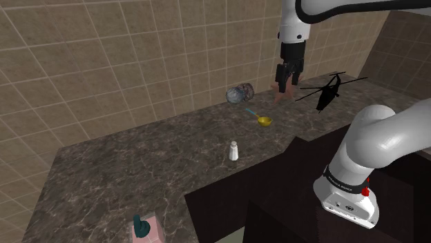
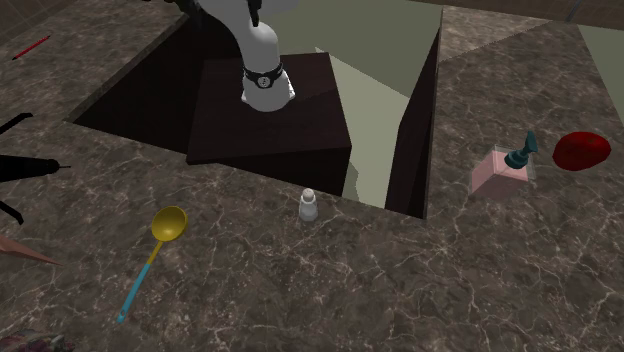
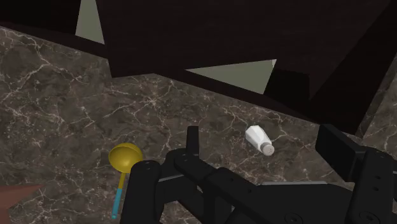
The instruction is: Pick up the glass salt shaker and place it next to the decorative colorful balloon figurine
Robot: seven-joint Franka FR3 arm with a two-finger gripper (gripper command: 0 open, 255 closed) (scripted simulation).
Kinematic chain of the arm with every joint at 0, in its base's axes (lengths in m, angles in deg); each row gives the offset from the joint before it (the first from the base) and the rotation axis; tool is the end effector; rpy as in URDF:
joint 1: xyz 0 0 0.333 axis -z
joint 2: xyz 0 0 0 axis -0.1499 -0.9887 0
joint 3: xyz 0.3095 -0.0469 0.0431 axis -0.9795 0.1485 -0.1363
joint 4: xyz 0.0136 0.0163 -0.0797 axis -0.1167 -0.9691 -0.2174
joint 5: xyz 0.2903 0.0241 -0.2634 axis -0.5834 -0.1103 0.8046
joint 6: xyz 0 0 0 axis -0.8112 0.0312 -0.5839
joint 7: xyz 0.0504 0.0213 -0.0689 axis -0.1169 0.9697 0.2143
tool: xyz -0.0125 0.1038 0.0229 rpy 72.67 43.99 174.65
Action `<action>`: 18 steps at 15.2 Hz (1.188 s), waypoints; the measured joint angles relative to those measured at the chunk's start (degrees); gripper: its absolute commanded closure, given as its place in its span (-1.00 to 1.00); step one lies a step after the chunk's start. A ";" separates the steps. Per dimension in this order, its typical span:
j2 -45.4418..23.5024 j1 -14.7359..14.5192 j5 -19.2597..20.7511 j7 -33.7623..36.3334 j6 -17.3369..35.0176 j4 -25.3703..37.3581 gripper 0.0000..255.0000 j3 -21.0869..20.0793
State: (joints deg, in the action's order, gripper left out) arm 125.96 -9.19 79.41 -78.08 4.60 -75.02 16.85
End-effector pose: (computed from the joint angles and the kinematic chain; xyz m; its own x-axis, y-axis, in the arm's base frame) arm 0.3024 -0.0246 0.5496 0.9857 -0.0933 -0.1401 -0.0990 -0.9945 -0.0347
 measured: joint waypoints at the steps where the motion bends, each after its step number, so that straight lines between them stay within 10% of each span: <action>1: 0.00 0.00 0.00 0.00 0.00 0.00 -1.00 0.00; 18: -27.00 -3.80 -6.32 3.99 29.14 -4.52 -1.00 -3.62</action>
State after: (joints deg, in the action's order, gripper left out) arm 98.96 -12.99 73.09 -74.09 33.75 -79.54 13.23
